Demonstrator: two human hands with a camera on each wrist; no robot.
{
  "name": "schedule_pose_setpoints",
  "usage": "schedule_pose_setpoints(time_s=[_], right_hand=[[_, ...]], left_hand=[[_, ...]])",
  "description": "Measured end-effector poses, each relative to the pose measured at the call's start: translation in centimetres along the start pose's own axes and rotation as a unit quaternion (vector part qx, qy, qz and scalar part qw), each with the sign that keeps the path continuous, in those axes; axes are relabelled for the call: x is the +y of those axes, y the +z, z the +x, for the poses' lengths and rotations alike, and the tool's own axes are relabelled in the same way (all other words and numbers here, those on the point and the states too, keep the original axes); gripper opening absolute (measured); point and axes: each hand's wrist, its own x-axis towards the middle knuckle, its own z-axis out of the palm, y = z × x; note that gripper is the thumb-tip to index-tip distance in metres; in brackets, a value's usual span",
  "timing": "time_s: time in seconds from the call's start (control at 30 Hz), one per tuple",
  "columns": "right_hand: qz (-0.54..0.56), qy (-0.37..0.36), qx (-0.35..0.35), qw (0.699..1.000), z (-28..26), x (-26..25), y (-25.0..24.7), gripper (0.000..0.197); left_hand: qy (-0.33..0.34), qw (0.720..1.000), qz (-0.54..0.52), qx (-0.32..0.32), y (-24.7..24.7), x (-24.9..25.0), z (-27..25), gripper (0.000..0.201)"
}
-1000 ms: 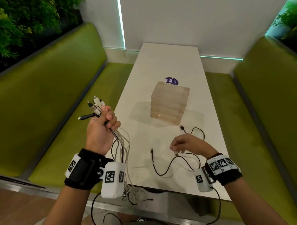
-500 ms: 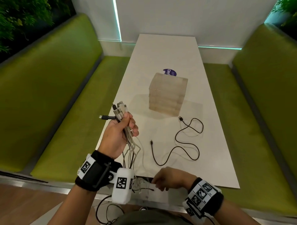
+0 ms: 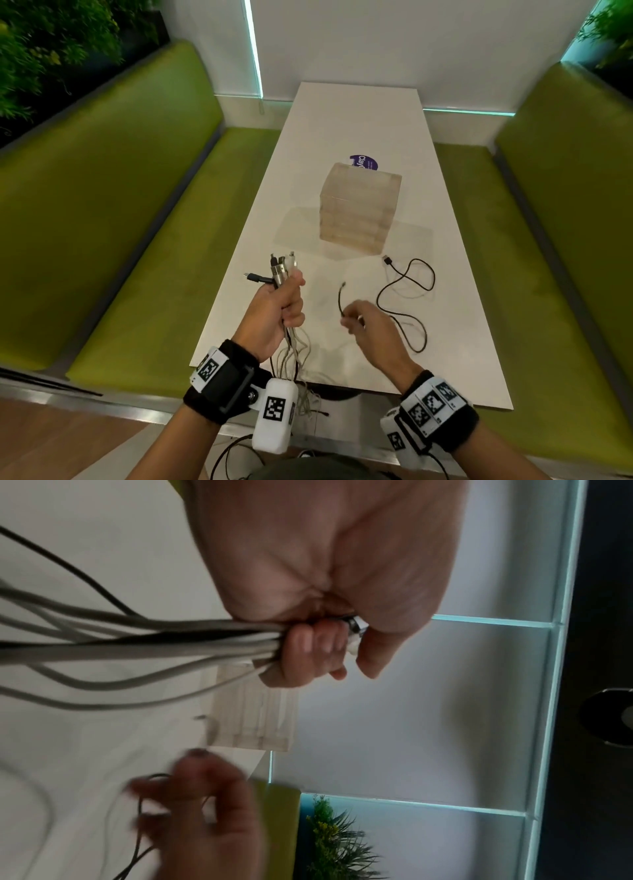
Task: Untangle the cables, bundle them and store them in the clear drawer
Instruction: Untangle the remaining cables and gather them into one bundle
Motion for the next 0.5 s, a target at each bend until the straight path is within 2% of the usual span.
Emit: schedule_pose_setpoints(time_s=[0.07, 0.17, 0.33, 0.43, 0.5], right_hand=[[0.136, -0.032, 0.035, 0.990, -0.3, -2.3, -1.7, 0.002], [0.212, -0.078, -0.009, 0.974, -1.0, -4.8, -3.0, 0.008], [0.171, -0.145, -0.032, 0.974, -1.4, -5.1, -2.3, 0.011], [0.157, -0.150, -0.043, 0.975, -1.4, -4.8, -2.0, 0.012], [0.140, -0.145, -0.066, 0.977, -1.5, -4.7, -1.9, 0.010]], left_hand=[[0.009, 1.000, 0.019, -0.005, 0.2, -0.7, 0.1, 0.030], [0.015, 1.000, 0.023, -0.014, 0.7, -1.1, 0.4, 0.033], [0.028, 0.997, 0.068, -0.007, 1.6, -0.9, 0.9, 0.033], [0.036, 0.995, 0.094, 0.000, 2.0, -0.7, 1.0, 0.025], [0.039, 0.997, 0.067, -0.005, 2.2, -0.7, 1.1, 0.022]])
